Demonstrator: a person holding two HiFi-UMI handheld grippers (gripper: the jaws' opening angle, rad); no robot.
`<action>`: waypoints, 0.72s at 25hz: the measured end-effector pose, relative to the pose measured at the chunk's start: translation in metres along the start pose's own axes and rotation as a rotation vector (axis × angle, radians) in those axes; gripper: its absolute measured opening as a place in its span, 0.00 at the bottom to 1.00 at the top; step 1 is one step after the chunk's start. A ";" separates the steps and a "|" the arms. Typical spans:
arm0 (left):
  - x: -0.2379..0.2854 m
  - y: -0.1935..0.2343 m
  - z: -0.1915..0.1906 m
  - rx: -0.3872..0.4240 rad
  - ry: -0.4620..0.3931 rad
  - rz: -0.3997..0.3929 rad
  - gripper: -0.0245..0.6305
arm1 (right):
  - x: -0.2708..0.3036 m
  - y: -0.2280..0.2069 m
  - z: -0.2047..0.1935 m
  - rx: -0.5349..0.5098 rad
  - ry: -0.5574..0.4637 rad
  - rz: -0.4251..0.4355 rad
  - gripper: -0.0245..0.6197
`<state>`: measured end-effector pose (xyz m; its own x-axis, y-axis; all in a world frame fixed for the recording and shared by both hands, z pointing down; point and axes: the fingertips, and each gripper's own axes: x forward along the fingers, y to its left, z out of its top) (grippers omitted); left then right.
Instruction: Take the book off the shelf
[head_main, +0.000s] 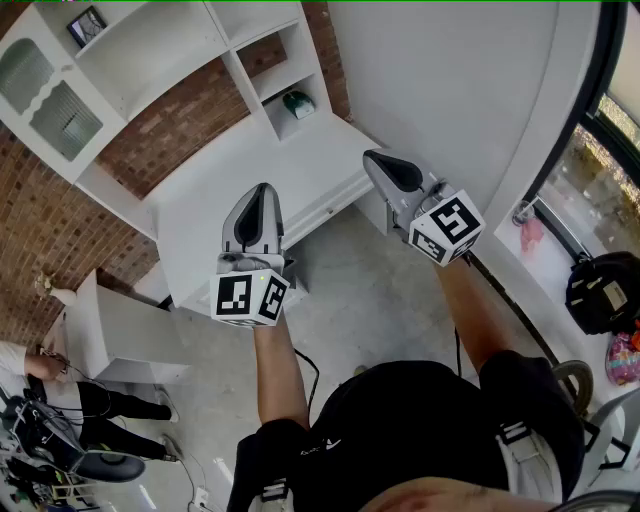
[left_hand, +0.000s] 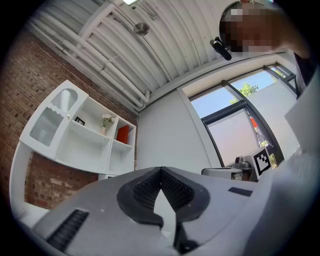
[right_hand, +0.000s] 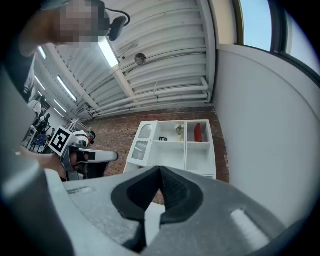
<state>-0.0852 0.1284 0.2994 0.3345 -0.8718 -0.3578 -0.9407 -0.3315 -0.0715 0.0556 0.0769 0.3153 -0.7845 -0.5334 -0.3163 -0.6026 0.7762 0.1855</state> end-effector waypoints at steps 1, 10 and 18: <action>0.000 0.001 -0.001 -0.001 0.001 -0.002 0.04 | 0.002 0.001 -0.001 0.002 0.003 0.000 0.04; 0.001 0.014 -0.004 -0.015 0.001 -0.020 0.04 | 0.016 0.007 -0.004 0.044 -0.001 0.002 0.04; -0.006 0.040 -0.005 -0.025 -0.004 -0.039 0.04 | 0.040 0.017 -0.011 0.106 -0.009 -0.009 0.04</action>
<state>-0.1248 0.1184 0.3035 0.3708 -0.8564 -0.3592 -0.9252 -0.3742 -0.0627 0.0123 0.0649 0.3164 -0.7773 -0.5381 -0.3259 -0.5905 0.8028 0.0827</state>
